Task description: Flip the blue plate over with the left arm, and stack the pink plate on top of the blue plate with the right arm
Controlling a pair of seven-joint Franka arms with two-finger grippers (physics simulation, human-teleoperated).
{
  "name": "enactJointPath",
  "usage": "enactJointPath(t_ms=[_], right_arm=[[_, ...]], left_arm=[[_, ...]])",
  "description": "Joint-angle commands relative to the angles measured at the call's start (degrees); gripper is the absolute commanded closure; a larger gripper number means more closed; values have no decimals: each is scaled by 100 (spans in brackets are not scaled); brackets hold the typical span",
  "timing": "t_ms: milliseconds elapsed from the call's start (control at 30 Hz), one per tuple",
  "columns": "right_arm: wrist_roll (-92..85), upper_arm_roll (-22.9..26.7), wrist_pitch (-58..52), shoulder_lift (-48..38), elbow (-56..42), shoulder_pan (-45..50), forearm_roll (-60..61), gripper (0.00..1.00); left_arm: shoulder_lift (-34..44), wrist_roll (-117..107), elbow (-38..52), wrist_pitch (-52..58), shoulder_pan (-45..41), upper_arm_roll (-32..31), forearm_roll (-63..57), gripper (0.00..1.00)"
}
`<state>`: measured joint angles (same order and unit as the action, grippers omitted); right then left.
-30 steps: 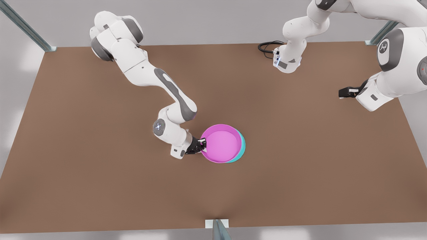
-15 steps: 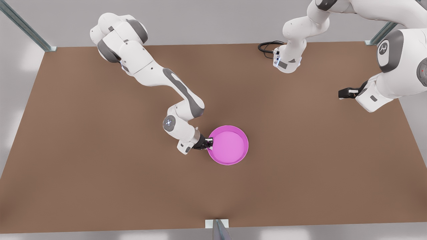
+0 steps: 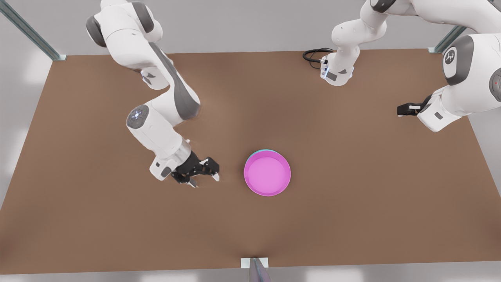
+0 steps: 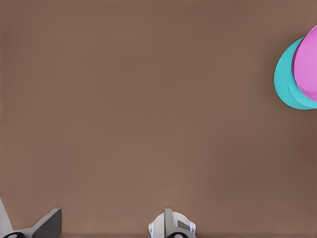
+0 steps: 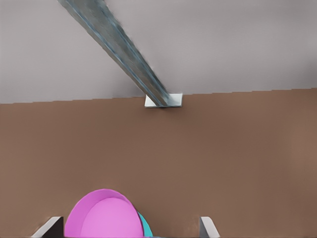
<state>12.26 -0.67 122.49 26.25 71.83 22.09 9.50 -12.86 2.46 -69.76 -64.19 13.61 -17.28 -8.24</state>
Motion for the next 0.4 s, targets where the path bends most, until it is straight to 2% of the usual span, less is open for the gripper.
enactJointPath(t_ms=[0, 33, 67, 100, 133, 167, 200, 233, 300, 367], right_arm=[[-1498, 76, -4285, -76, -600, -179, -2610, 0], [-1726, 85, -4338, -128, -759, -196, -3226, 0], [-2192, 94, -4338, -278, -759, -240, -3253, 0], [-2263, 339, -4347, -489, -715, -275, -3095, 0], [-2289, 1340, -4277, -647, -513, -82, -2210, 0], [-2325, 2009, -3544, -1382, 668, -125, -1128, 0], [-2263, 2019, -2494, -2211, 2201, -239, -1135, 0], [-2298, 2019, -2650, -2046, 2020, -302, -1161, 0], [-954, 1957, -2695, -1676, 1588, -196, -1109, 0], [-1233, 1983, -2774, -1684, 1588, -240, -1153, 0]], left_arm=[[3, 9, 24, 3, 1, -12, -3, 0], [3, 27, 24, -5, 1, -12, -3, 0], [3, 27, 24, -5, 1, -4, -3, 0], [3, 27, 24, 3, 1, -12, -3, 0], [3, 27, 24, -6, 1, -4, -3, 0], [3, 27, 24, 3, 1, -4, -3, 0], [3, 18, 24, 3, 1, -4, -3, 0], [3, 18, 24, 3, 1, -4, -3, 0], [3, 18, 24, 3, 1, -4, -3, 0], [3, 18, 24, 3, 1, -4, -3, 0]])
